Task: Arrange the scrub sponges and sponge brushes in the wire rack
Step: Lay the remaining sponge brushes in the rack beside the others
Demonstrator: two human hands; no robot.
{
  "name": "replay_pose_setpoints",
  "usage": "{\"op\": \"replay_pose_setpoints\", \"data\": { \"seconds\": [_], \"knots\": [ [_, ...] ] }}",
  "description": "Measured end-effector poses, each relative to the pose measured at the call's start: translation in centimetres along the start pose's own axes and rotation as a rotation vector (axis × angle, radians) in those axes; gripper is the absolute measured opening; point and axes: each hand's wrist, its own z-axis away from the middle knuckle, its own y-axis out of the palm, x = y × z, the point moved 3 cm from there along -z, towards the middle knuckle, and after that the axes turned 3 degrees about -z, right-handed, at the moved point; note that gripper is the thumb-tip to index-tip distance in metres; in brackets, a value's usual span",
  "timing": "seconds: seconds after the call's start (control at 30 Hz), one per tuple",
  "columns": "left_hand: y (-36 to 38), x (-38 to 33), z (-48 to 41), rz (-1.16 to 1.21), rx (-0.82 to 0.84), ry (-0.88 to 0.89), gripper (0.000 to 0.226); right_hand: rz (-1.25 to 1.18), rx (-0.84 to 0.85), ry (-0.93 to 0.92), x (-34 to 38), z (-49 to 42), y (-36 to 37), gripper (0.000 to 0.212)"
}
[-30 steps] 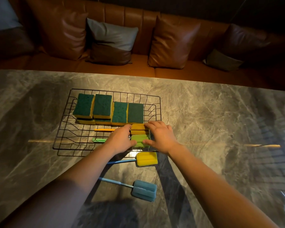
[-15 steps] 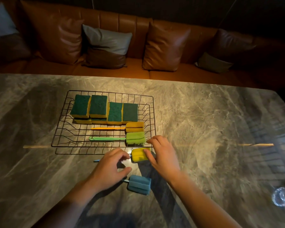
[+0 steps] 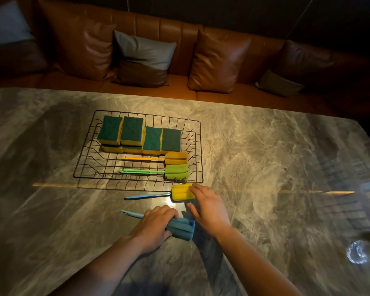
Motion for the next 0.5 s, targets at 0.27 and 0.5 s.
{"op": "replay_pose_setpoints", "data": {
  "seconds": [0.27,0.5],
  "knots": [
    [-1.1,1.5,0.4,0.099,0.028,-0.1,0.03,-0.067,0.049,0.059,-0.2,-0.5,1.8,0.065],
    [-3.6,2.7,1.3,0.139,0.023,-0.136,0.037,-0.039,0.077,0.072,-0.2,-0.7,2.7,0.056]
  ]
}}
